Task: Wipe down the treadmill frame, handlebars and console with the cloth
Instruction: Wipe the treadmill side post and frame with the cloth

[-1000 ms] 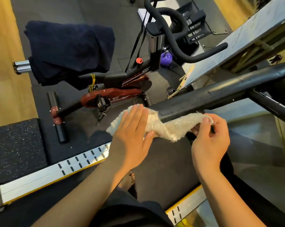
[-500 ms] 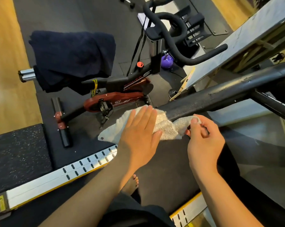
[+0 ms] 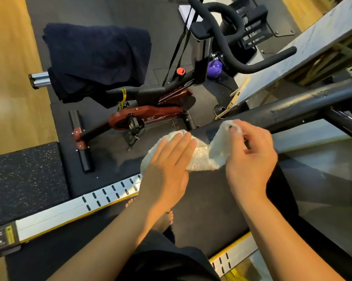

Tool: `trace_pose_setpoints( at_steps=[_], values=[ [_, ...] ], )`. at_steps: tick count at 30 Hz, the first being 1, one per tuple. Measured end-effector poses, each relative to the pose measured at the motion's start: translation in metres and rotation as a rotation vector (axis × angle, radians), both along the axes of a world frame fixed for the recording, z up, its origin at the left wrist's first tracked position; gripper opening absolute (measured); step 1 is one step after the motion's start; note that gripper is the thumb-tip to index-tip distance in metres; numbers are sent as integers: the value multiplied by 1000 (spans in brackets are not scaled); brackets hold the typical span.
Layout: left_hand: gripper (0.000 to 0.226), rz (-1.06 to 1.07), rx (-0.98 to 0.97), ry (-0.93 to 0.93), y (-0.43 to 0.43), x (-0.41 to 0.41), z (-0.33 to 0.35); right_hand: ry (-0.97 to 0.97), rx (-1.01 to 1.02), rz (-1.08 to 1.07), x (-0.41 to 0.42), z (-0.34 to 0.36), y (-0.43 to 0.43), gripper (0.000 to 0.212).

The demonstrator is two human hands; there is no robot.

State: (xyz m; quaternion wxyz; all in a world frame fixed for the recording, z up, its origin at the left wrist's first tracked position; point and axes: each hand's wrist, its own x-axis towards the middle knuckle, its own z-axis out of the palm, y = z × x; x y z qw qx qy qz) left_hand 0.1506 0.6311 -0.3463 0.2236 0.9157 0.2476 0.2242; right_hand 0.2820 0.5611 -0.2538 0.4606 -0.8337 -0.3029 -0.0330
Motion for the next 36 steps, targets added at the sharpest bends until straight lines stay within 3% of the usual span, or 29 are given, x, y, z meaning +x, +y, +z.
trace_pose_setpoints(
  at_steps=[3,9,14,20,23,26,29,31,33,36],
  values=[
    [66,38,-62,-35,5,-1,-2,-230,-282,280,-1,-28,-12,28],
    [69,52,-103,-9,2,18,9,-224,-458,477,6,-39,-42,41],
    [74,-13,-33,55,-5,-4,5,-268,-591,250,45,-34,-28,38],
    [68,-6,27,160,-18,12,19,-410,-704,449,10,-32,-38,46],
    [77,-72,60,181,-11,-4,10,-411,-807,281,42,-29,-40,45],
    [71,-13,20,153,-9,8,13,-308,-728,168,40,-31,-21,43],
    [63,1,-44,93,-10,21,20,-264,-633,290,9,-37,-15,45],
    [63,-40,-21,67,-8,11,15,-357,-671,352,13,-34,-28,44],
    [67,-67,-17,23,-3,-3,8,-424,-735,299,38,-30,-36,42],
    [69,-40,-44,-27,-3,-7,6,-326,-741,146,58,-27,-25,43]
  ],
)
